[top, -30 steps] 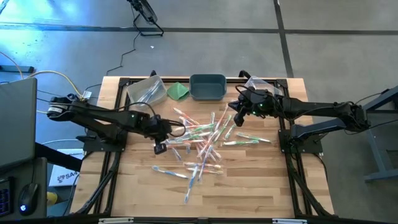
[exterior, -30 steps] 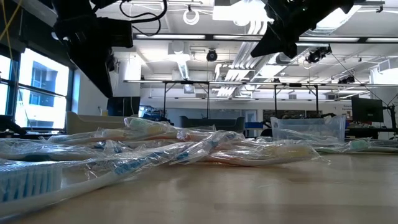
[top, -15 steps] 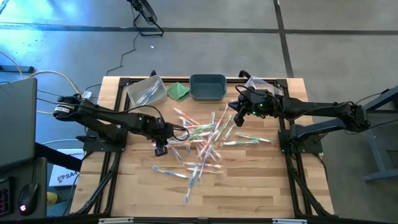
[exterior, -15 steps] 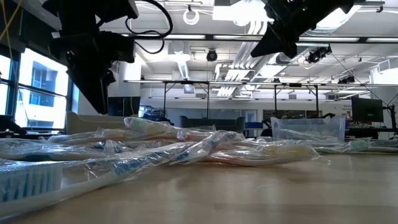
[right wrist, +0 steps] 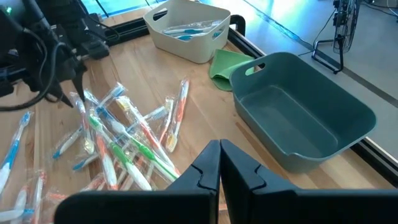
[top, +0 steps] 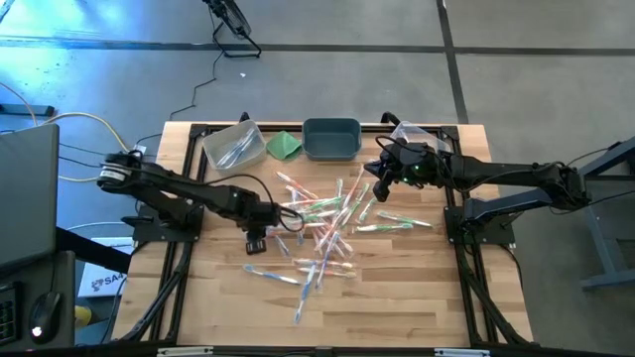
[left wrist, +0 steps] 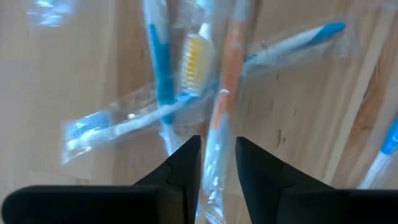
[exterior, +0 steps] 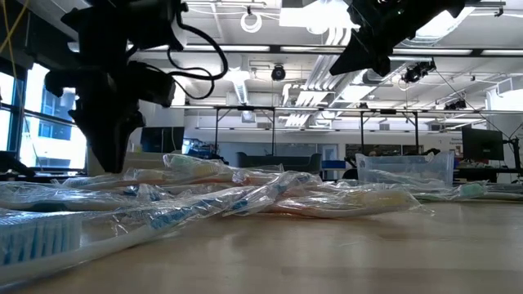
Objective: Pick & Place Toothbrushes
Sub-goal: Put the orange toothbrush into the blue bin
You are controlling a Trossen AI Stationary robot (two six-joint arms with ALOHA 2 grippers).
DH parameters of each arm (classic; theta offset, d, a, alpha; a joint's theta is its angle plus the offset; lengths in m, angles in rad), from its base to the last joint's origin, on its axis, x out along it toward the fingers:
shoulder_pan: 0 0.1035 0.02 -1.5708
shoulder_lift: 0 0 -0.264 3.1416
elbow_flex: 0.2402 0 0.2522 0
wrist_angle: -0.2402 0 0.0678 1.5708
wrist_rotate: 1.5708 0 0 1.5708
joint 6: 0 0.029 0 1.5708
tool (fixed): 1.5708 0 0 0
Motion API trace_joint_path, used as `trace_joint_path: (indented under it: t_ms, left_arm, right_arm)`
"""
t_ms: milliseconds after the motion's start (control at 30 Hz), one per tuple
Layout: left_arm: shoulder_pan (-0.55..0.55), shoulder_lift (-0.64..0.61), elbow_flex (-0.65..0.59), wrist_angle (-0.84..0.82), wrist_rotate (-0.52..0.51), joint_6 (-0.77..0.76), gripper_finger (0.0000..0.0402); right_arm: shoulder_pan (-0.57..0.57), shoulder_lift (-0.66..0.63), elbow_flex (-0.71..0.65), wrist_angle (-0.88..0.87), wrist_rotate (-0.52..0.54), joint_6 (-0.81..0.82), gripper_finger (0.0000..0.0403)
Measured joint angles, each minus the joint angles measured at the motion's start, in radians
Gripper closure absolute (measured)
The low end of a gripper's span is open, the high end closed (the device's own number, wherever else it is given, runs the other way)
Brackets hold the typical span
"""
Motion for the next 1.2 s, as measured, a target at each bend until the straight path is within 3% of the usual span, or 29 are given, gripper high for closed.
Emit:
trace_joint_path:
  t_ms: [300,633,1200]
  left_arm:
    - [-0.079,0.076,0.002,0.038,-0.028,-0.040,0.0304]
    - [-0.077,0.090,0.000,0.041,-0.106,-0.082,0.0304]
    - [-0.077,0.090,0.000,0.073,-0.113,-0.080,0.0330]
  right_arm:
    - [0.000,0.000,0.000,0.000,0.000,0.000,0.0400]
    - [0.000,0.000,0.000,0.001,0.000,0.000,0.0400]
    - [0.004,0.000,0.000,0.000,0.000,-0.084,0.0400]
